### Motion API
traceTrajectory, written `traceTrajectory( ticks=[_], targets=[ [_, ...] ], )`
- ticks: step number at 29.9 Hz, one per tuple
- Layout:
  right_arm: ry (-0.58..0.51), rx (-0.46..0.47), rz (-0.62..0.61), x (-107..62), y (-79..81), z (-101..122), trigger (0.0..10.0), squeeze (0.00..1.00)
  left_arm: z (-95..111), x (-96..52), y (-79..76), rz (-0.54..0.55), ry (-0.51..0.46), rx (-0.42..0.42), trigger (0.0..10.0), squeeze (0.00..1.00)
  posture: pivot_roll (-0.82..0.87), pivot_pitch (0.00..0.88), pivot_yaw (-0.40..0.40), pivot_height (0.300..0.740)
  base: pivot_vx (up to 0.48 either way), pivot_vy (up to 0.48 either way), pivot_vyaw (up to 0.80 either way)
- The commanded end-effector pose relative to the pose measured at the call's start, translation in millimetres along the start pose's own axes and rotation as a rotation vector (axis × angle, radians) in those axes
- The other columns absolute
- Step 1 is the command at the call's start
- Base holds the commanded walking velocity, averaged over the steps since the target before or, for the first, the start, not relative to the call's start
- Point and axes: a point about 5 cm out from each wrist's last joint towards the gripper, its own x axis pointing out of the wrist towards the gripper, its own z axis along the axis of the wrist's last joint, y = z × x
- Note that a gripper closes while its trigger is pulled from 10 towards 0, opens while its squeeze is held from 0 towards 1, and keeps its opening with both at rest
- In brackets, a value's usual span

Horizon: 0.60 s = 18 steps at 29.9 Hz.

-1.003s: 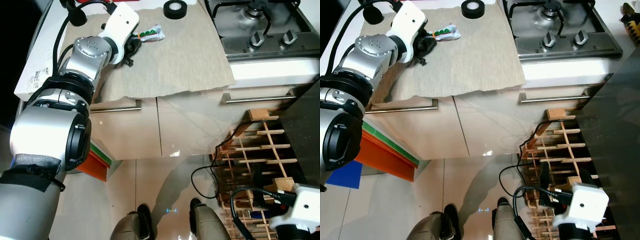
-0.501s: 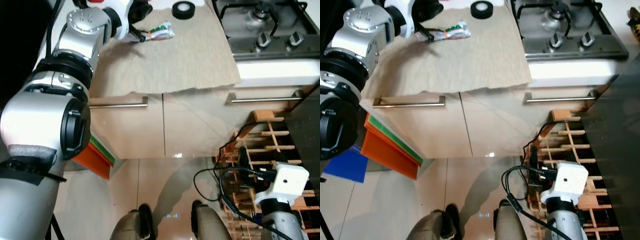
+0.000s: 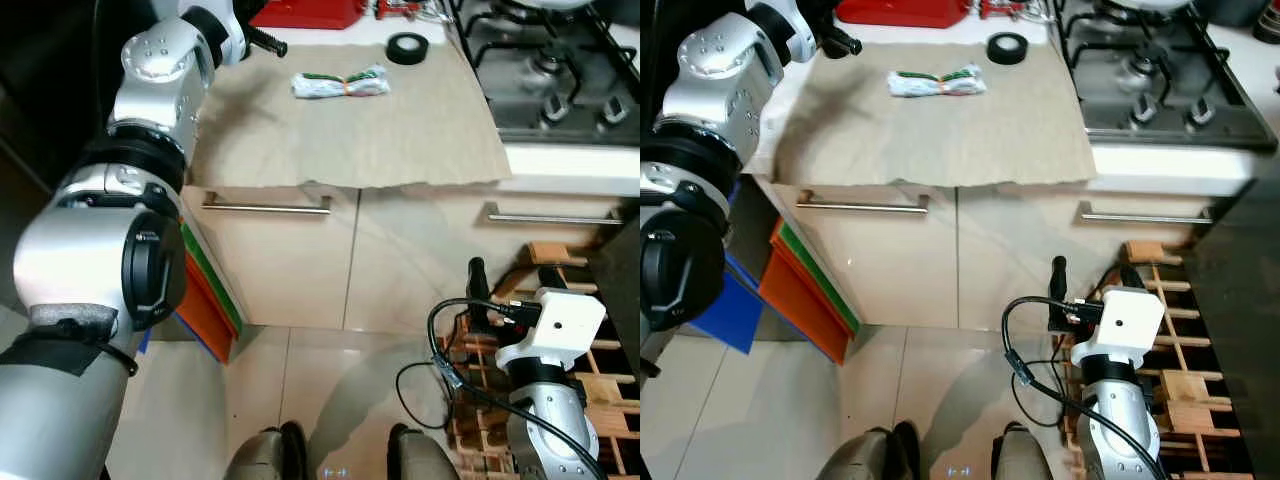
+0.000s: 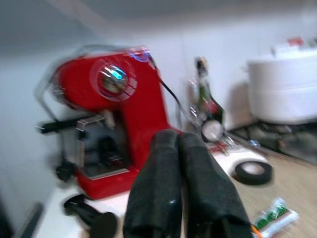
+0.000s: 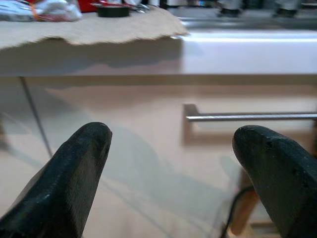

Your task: Restocking fridge

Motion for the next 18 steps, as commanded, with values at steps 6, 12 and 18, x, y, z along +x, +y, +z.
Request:
traceTrajectory(
  ticks=[6,12,18],
  targets=[
    [-0.012,-0.009,0.007,1.1,-1.3,-0.4,10.0,0.0,-1.9,-1.6,-8.2,0.019,-0.046,0.006,10.0,1.0,-0.15,0.08,0.061,0.74,0.0,0.0,0.0],
    [-0.014,-0.007,0.01,1.1,-0.8,-2.5,10.0,0.0,2.5,0.6,0.5,0.019,-0.008,0.04,10.0,1.0,-0.16,0.07,0.07,0.74,0.0,0.0,0.0],
    [-0.02,-0.001,0.018,-0.6,2.9,-2.7,10.0,0.0,-14.5,-0.4,-11.9,-0.04,0.079,0.037,10.0,1.0,-0.17,0.064,0.077,0.74,0.0,0.0,0.0]
  ],
)
